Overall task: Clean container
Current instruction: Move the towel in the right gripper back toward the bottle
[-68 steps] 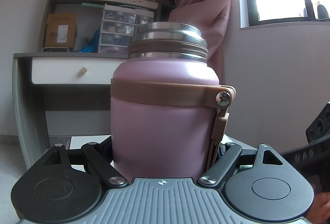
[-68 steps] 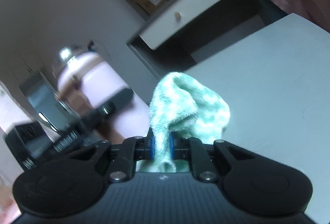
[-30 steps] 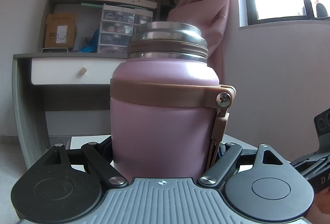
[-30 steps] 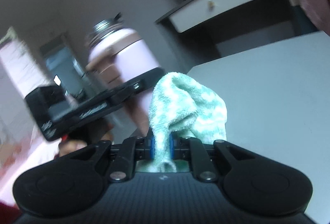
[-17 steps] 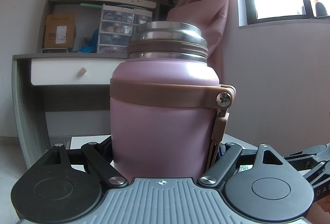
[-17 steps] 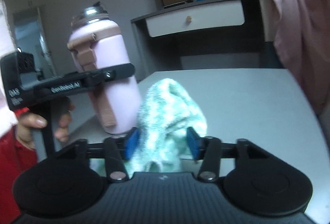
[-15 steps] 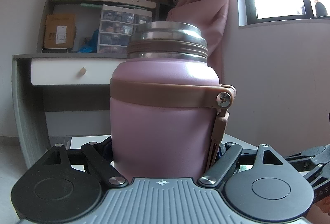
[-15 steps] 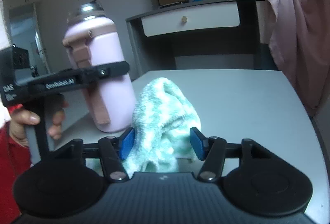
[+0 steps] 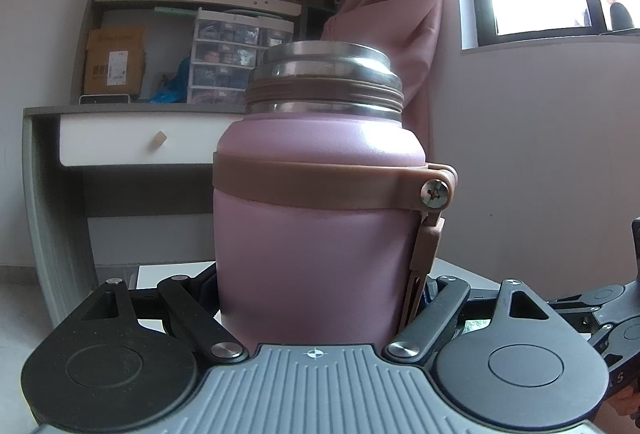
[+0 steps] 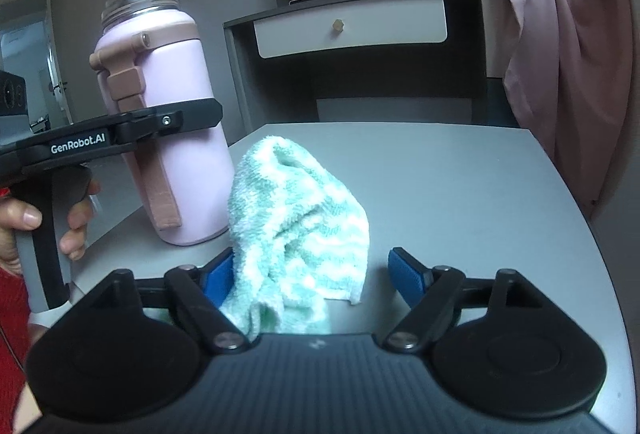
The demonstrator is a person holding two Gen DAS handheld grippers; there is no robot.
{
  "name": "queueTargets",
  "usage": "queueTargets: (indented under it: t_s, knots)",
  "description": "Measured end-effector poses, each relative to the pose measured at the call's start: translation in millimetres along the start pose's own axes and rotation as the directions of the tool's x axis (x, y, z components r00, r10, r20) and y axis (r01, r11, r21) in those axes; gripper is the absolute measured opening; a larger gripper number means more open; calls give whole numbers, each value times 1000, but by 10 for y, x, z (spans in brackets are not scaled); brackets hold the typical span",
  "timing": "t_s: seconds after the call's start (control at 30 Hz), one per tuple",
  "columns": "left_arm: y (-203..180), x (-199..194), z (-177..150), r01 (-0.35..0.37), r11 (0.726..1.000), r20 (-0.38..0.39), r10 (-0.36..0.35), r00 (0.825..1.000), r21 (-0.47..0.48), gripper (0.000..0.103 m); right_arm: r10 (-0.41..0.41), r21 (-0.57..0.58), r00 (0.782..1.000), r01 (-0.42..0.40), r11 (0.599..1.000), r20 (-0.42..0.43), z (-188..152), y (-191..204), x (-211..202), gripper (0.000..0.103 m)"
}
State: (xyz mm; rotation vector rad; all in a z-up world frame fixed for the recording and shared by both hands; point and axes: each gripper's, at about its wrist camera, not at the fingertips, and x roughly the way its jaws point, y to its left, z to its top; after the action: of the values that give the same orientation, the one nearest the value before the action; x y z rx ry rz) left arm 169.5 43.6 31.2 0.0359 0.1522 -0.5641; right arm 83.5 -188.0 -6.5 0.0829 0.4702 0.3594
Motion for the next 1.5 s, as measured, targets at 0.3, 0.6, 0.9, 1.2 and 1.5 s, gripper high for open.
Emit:
queueTargets:
  t_s: [0.3,0.6,0.9,1.2,1.5]
  knots:
    - [15,-37,-19,0,1000,-1,0,1000,-6,84,-9,-17,1000,9,1000,4,-29,31,-19,82]
    - [0,-28,0,-1,1000,-4,1,1000,-9,84,-7,-42,1000,8,999,26,-81,81,-31,68]
    - [2,-12,-3,-2,1000,-5,2,1000,-10,84,110,-29,993,-109,994,40,-58,113,-135,19]
    - [31,4,-8,-5,1000,-5,5,1000,-29,84,161,0,983,-161,987,93,54,-1,-170,19]
    - [37,14,-18,-9,999,-1,9,1000,-46,84,273,-28,951,-272,962,142,255,143,-111,20]
